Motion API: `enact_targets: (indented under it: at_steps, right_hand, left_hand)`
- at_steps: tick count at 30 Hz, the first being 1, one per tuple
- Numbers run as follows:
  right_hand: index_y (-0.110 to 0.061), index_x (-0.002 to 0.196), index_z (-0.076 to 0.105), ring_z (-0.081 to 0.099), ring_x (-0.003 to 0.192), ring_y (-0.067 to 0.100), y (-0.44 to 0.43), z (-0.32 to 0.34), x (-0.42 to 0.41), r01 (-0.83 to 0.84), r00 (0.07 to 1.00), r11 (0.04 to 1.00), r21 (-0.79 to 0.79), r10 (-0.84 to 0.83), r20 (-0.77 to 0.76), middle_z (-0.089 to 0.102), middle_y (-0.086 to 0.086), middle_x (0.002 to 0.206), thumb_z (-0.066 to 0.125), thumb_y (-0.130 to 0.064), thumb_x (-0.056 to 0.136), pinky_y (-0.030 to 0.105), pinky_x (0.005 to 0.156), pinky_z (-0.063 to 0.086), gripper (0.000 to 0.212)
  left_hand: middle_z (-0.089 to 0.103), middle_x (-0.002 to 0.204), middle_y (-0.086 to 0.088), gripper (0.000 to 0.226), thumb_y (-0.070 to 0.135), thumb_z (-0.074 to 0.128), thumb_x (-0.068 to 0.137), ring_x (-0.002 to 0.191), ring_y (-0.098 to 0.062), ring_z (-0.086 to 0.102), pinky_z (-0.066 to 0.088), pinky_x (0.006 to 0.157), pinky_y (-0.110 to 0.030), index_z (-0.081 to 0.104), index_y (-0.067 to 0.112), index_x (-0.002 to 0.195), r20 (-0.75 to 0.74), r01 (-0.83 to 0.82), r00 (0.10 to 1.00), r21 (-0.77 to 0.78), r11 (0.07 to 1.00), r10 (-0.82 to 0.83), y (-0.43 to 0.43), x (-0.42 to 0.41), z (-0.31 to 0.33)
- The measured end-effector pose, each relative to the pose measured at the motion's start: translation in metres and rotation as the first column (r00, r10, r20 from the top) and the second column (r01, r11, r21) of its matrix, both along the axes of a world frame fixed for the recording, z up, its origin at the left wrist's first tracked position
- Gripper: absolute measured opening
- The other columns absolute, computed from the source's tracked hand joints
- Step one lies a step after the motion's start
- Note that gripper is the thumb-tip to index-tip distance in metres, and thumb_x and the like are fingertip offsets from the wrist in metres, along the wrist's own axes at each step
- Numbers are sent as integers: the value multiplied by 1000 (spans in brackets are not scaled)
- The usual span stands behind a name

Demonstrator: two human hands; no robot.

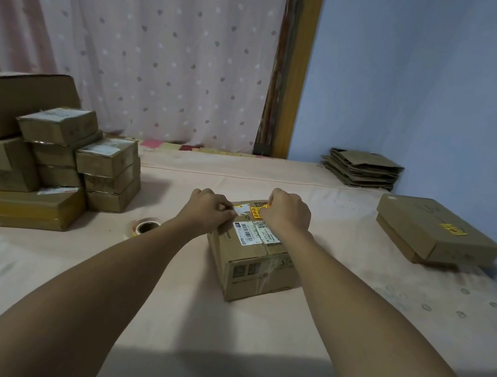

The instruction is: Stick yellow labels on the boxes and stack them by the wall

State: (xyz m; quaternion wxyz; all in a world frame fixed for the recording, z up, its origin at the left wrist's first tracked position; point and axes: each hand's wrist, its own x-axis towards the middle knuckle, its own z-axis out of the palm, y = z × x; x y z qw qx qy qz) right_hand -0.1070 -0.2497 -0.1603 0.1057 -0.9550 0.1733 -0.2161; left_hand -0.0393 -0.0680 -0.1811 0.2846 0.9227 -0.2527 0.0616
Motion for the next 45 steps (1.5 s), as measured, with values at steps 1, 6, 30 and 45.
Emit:
enact_targets:
  at_steps: [1, 6, 30, 45]
  right_hand:
    - [-16, 109, 67, 59, 101, 27, -1, 0, 0, 0, 1000, 1000, -26, 0, -8, 68, 6, 106, 64, -29, 93, 33, 71, 43, 21]
    - [-32, 134, 65, 49, 126, 28, -8, -5, 0, -290, 952, 957, -13, 287, -109, 55, -1, 141, 53, -17, 99, 42, 100, 46, 41]
    - [-30, 142, 56, 62, 106, 14, -18, -16, -26, -164, 978, 784, 599, 207, -4, 61, 0, 137, 47, -30, 103, 28, 72, 47, 40]
    - [-22, 156, 36, 42, 136, 23, -44, -9, -27, -56, 977, 676, 734, 191, -101, 36, 5, 156, 66, -27, 87, 33, 102, 37, 75]
  left_hand:
    - [55, 123, -9, 35, 42, 58, 99, 123, -28, 38, 33, 97, -34, 70, 27, 127, 19, -1, 1000, -4, 1000, 1, 0, -1, 1]
    - [62, 117, -8, 30, 36, 59, 99, 120, -27, 45, 37, 101, -38, 73, 23, 122, 69, 25, 997, -15, 1000, -24, 2, -3, 1]
    - [71, 85, -7, 36, 43, 56, 96, 62, -27, 71, 60, 56, -32, 62, 9, 88, -247, -284, 923, 85, 955, 296, -8, -30, 21]
    - [62, 126, -4, 70, 49, 85, 75, 103, -21, 65, 56, 91, -39, 54, 23, 132, -486, -124, 873, -157, 980, 33, 3, -14, 15]
